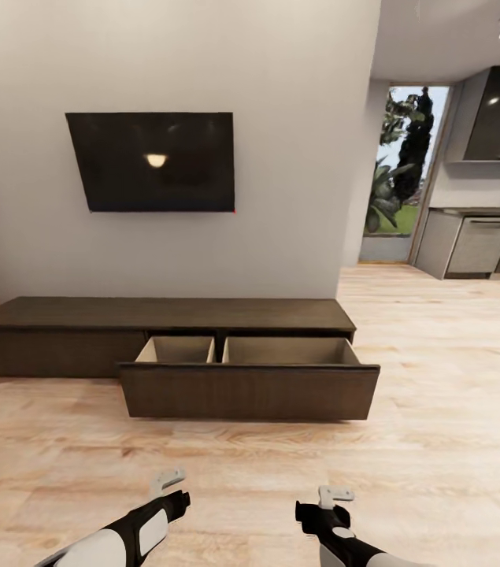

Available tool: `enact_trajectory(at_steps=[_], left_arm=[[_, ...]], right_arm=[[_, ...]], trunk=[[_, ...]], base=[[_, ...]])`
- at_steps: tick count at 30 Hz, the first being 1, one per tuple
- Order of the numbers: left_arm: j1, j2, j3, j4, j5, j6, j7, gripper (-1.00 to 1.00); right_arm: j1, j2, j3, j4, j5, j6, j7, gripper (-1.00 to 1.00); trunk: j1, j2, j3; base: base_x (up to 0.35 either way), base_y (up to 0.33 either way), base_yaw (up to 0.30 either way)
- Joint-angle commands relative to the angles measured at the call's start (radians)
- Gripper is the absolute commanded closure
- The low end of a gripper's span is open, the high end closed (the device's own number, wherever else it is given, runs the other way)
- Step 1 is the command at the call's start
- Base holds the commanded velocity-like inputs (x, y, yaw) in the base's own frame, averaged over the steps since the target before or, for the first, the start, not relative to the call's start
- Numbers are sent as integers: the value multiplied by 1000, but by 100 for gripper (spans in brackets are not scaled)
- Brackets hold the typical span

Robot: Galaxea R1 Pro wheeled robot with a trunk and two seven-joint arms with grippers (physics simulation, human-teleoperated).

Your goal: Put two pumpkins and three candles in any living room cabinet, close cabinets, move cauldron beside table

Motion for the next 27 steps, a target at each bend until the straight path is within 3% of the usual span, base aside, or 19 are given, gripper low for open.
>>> enact_trajectory(at_steps=[1,9,27], left_arm=[[-1,0,8,0,-11,-2,3,-100],[-1,0,8,1,-12,-2,3,-100],[-1,0,8,1,-12,-2,3,-100]], right_arm=[[-1,1,9,2,-8,-4,-2,-100],[0,1,8,2,-8,-4,-2,-100],[4,3,8,2,-8,-4,-2,-100]], trunk=[[4,-8,-4],[35,-64,-27],[93,-169,-77]], base=[[318,145,-36],[318,164,-123],[311,202,-6]])
